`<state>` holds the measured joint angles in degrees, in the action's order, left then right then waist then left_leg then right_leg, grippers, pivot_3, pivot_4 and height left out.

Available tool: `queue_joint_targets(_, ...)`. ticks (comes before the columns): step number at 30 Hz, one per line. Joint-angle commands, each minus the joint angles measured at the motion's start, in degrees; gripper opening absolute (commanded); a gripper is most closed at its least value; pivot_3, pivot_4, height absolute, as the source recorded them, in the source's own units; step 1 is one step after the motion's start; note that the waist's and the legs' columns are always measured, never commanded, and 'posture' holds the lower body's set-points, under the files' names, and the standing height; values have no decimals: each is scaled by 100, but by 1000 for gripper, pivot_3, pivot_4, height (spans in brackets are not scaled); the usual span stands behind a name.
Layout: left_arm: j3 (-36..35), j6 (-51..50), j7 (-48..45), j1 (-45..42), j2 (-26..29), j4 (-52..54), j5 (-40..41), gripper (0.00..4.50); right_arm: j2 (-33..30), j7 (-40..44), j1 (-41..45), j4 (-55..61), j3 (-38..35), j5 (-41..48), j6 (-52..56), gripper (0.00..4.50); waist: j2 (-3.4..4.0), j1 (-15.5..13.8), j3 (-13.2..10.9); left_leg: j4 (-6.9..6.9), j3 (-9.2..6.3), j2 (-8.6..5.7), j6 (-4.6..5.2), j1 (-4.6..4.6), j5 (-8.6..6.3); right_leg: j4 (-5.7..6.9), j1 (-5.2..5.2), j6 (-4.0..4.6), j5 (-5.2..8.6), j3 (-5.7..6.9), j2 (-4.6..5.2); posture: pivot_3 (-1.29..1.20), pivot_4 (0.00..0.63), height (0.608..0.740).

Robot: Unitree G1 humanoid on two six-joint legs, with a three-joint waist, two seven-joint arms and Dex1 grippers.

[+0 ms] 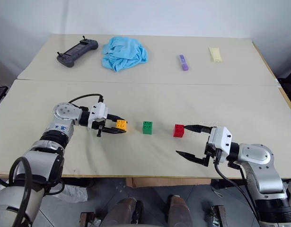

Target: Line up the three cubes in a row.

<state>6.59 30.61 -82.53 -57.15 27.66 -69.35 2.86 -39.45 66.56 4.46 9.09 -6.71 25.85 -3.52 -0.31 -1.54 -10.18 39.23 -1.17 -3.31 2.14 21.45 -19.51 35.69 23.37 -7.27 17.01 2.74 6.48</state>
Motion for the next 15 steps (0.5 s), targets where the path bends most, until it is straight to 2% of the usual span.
queue_joint_targets(1, 16, -234, 63, -27, 39, -128, -220, 2251, -67, -14, -90, 199, -174, 125, -29, 4500, 0, 6, 0, 0, 0, 0, 0, -1, 0, 0, -1, 0, 0, 0, 0, 0, 150, 740)
queue_joint_targets(3, -30, -171, 100, -32, 52, -113, -229, 2732, -68, 6, -119, 211, -182, 131, -37, 4500, -2, 12, -1, 0, 2, 0, 0, 0, 0, 3, 2, 0, 0, -2, -2, 0, 150, 740)
queue_joint_targets(8, -488, -203, -62, -29, 184, 191, 177, 4301, -40, 100, -54, 144, -153, 196, -40, 4500, -5, 15, -3, -1, 1, 1, 0, 2, 0, 2, 6, 0, 0, -1, -1, 0, 150, 740)
queue_joint_targets(11, -710, -240, -322, 216, 430, 657, 422, 4301, -52, 205, 24, 82, -118, 209, -69, 4500, -4, 35, -2, -1, 1, 3, -1, 2, 0, 1, 7, 0, 0, -1, 0, 0, 150, 740)
queue_joint_targets(15, -1175, -824, -369, 1119, 1030, 2044, 980, 4301, -103, 338, 252, -4, -105, 244, -10, 4500, -2, 143, -2, -6, 3, 9, -3, 1, -1, 1, 12, 1, 0, -5, 11, 0, 150, 740)
